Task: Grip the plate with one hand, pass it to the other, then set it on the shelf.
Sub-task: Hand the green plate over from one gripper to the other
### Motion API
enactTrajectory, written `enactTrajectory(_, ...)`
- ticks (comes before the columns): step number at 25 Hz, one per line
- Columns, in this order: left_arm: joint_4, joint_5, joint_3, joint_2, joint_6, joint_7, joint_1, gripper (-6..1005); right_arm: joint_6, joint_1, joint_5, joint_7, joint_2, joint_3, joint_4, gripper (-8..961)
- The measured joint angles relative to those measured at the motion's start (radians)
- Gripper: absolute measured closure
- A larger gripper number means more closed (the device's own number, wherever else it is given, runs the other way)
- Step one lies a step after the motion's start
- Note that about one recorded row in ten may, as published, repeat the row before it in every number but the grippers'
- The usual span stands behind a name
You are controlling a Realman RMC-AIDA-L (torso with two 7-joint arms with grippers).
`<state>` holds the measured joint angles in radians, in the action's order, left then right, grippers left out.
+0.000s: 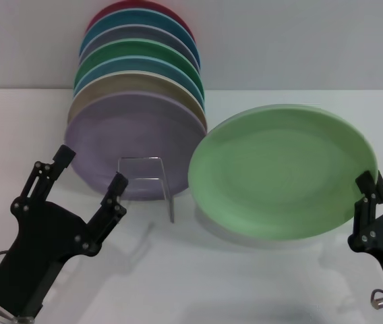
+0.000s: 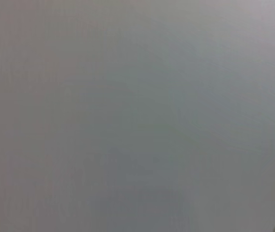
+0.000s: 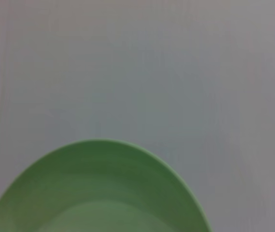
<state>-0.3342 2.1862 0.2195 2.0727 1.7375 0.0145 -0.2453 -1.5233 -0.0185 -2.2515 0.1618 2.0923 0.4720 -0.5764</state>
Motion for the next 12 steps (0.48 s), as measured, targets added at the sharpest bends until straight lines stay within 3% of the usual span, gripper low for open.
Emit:
enactTrajectory(6,0.006,0.0,-0.017,0.0,-0.013,0.001,-0.006,198,-0.02,-0.018,0.184,0.145,0.0,-0.141,-0.052,930)
enactTrajectory(12,0.001,0.0,-0.025,0.0,-0.047,-0.001,-0.024,199,-0.054,-0.015,0.237,0.207,0.0,-0.199,-0.1,931)
